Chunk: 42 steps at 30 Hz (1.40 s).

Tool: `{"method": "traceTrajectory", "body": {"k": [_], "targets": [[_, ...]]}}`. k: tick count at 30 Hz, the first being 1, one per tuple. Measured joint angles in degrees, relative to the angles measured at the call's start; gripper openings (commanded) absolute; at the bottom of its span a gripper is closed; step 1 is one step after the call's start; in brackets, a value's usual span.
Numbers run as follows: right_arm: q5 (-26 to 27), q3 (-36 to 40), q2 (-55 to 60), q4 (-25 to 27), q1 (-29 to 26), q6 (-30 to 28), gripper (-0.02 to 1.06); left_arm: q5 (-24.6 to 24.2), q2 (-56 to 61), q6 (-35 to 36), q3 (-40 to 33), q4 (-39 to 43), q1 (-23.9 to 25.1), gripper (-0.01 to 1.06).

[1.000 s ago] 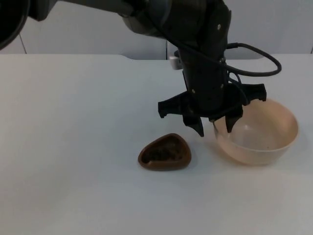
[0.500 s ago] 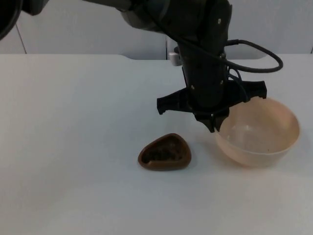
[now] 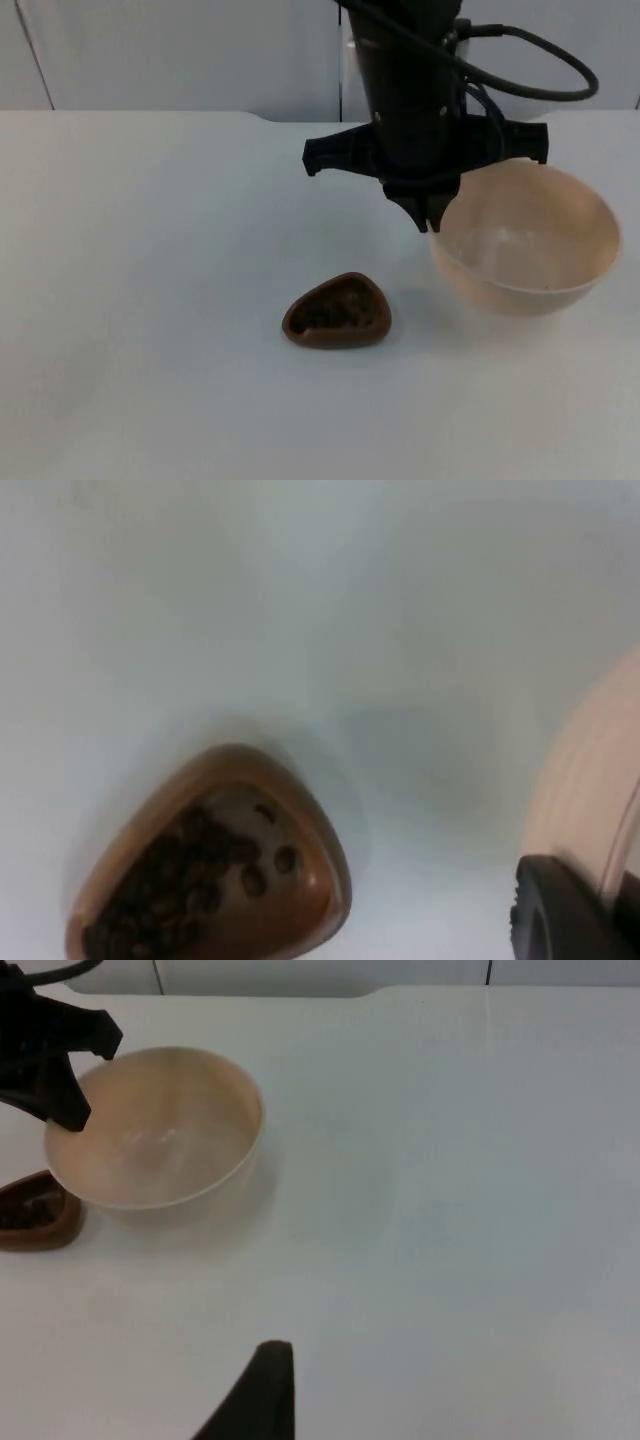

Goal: Pick up the bowl with the left hand and pour the coffee beans from the cup into the bowl with the right hand.

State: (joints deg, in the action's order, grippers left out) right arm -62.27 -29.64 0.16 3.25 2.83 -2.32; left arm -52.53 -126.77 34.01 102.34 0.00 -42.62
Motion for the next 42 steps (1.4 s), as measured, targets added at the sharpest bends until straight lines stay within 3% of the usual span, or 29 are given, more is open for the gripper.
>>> {"method": "traceTrajectory", "body": {"k": [10, 27, 38, 42], "targets": [[0.0, 0.0, 0.0, 0.0, 0.0, 0.0, 1.05, -5.5, 0.5, -8.0, 0.0, -5.0, 1.8, 0.0], [0.0, 0.0, 0.0, 0.0, 0.0, 0.0, 1.05, -5.7, 6.2, -15.3, -2.5, -7.9, 2.9, 0.0], [0.0, 0.0, 0.0, 0.0, 0.0, 0.0, 1.05, 1.3, 17.3, -21.0, -22.2, -14.9, 9.9, 0.0], [0.0, 0.0, 0.0, 0.0, 0.0, 0.0, 1.05, 4.7, 26.9, -21.7, -32.5, -15.3, 13.9, 0.0]]}}
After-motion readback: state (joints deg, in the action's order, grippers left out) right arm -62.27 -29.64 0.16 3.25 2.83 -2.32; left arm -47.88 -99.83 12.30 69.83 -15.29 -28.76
